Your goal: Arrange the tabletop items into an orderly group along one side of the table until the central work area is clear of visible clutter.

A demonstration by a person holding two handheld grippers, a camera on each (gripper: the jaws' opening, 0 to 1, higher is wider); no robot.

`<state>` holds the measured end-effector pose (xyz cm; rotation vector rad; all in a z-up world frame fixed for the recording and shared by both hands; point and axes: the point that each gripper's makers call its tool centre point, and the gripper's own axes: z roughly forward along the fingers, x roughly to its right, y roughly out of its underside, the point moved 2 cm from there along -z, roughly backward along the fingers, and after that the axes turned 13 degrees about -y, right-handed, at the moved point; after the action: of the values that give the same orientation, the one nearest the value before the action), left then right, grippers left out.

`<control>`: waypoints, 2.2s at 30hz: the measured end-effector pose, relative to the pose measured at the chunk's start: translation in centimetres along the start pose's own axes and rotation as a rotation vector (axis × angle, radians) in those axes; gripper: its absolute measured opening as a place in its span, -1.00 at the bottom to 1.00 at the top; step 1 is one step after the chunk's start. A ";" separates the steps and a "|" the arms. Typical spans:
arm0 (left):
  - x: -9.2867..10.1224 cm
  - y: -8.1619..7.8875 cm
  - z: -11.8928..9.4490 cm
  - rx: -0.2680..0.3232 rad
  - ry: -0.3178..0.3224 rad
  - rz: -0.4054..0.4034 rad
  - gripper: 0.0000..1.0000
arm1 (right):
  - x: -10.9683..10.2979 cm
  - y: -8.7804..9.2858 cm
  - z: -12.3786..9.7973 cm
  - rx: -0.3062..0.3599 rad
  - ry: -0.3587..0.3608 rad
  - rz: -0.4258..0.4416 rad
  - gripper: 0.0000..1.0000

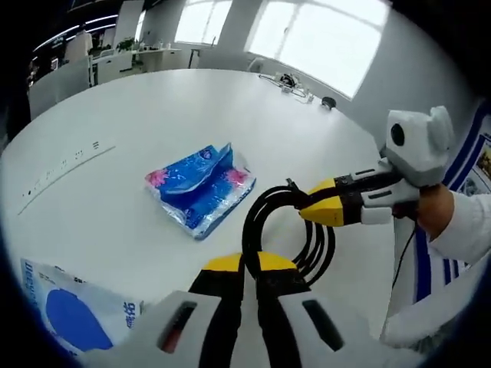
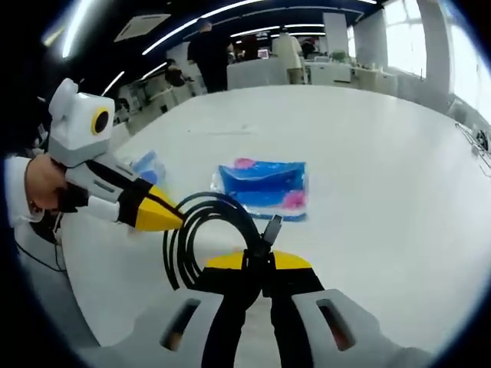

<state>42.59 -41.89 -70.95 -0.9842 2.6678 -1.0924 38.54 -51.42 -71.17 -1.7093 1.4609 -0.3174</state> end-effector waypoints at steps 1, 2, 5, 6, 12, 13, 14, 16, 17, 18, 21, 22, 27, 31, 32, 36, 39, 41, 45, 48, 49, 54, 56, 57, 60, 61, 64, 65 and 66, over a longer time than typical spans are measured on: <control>0.0 0.1 0.1 -0.003 -0.001 0.000 -0.97 | 0.1 0.1 0.1 -0.002 0.000 0.002 -0.84; -0.1 0.1 0.4 -0.006 -0.003 0.002 -0.97 | 0.2 0.3 0.3 -0.003 0.002 0.005 -0.84; -0.3 0.2 0.8 -0.017 -0.008 -0.005 -0.97 | 0.5 0.7 0.7 -0.006 0.004 0.016 -0.84; -0.3 0.2 1.0 -0.020 -0.008 -0.005 -0.97 | 0.6 0.9 0.9 -0.014 0.003 0.019 -0.84; -0.5 0.5 1.7 -0.041 -0.016 -0.017 -0.97 | 1.0 1.1 1.3 -0.009 0.006 0.033 -0.84; -0.5 0.5 1.8 -0.040 -0.017 -0.019 -0.97 | 1.1 1.1 1.4 -0.007 0.008 0.029 -0.84; -0.6 0.6 1.9 -0.042 -0.019 -0.022 -0.97 | 1.2 1.2 1.5 -0.008 0.008 0.028 -0.83; -0.6 0.7 2.1 -0.048 -0.023 -0.021 -0.96 | 1.3 1.3 1.7 -0.013 0.006 0.031 -0.83; -0.8 0.8 2.3 -0.051 -0.027 -0.024 -0.96 | 1.3 1.3 1.8 -0.010 0.004 0.032 -0.83; -0.8 0.9 2.3 -0.053 -0.027 -0.029 -0.96 | 1.3 1.4 1.9 -0.011 0.005 0.032 -0.83; -0.9 1.1 2.5 -0.061 -0.033 -0.036 -0.96 | 1.3 1.3 2.0 -0.004 0.005 0.039 -0.82; -0.9 1.0 2.5 -0.059 -0.032 -0.040 -0.96 | 1.4 1.5 2.1 -0.010 0.009 0.036 -0.82; -0.9 1.1 2.7 -0.057 -0.040 -0.022 -0.95 | 1.5 1.6 2.2 -0.015 0.017 0.026 -0.81; -1.2 1.1 2.8 -0.048 -0.046 -0.015 -0.94 | 1.6 1.5 2.3 -0.013 0.020 0.019 -0.80; -1.2 1.1 2.8 -0.049 -0.046 -0.014 -0.94 | 1.5 1.5 2.3 -0.012 0.022 0.016 -0.80; -1.1 1.1 2.7 -0.049 -0.043 -0.014 -0.91 | 1.6 1.5 2.3 -0.015 0.024 0.015 -0.74; -1.0 1.0 2.7 -0.041 -0.041 -0.012 -0.85 | 1.6 1.5 2.2 -0.017 0.026 0.015 -0.72; -1.0 0.9 2.6 -0.040 -0.040 -0.012 -0.80 | 1.6 1.6 2.2 -0.017 0.029 0.012 -0.70; -1.2 0.9 2.5 -0.037 -0.043 -0.008 -0.74 | 1.6 1.6 2.1 -0.019 0.031 0.011 -0.65; -1.3 0.7 2.3 -0.031 -0.045 -0.015 -0.71 | 1.5 1.7 2.1 -0.022 0.025 0.012 -0.61; -1.2 0.6 2.3 -0.027 -0.042 -0.015 -0.71 | 1.4 1.7 2.1 -0.025 0.022 0.014 -0.60; -0.9 0.3 2.1 -0.011 -0.031 0.003 -0.61 | 1.5 1.5 2.0 -0.018 0.030 0.004 -0.53; -1.0 0.4 2.0 -0.011 -0.034 0.006 -0.55 | 1.4 1.4 1.9 -0.016 0.028 0.004 -0.45; -1.1 0.3 2.0 -0.010 -0.034 0.007 -0.53 | 1.4 1.4 2.0 -0.016 0.027 0.004 -0.41; -1.0 0.4 1.8 -0.007 -0.027 0.006 -0.49 | 1.4 1.3 1.9 -0.015 0.030 -0.006 -0.35; -1.0 0.3 1.7 -0.004 -0.026 0.009 -0.48 | 1.4 1.3 1.8 -0.014 0.031 -0.003 -0.34; -1.0 0.3 1.5 0.001 -0.020 0.008 -0.46 | 1.3 1.2 1.6 -0.008 0.034 -0.004 -0.29; -1.0 0.2 1.4 0.005 -0.019 0.008 -0.44 | 1.3 1.1 1.6 -0.003 0.035 -0.002 -0.26; -1.0 0.1 1.3 0.009 -0.017 0.005 -0.43 | 1.3 1.1 1.5 -0.003 0.035 0.001 -0.25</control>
<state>43.76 -42.04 -72.15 -0.9806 2.6482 -1.0884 39.13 -51.89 -73.29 -1.7133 1.4883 -0.3470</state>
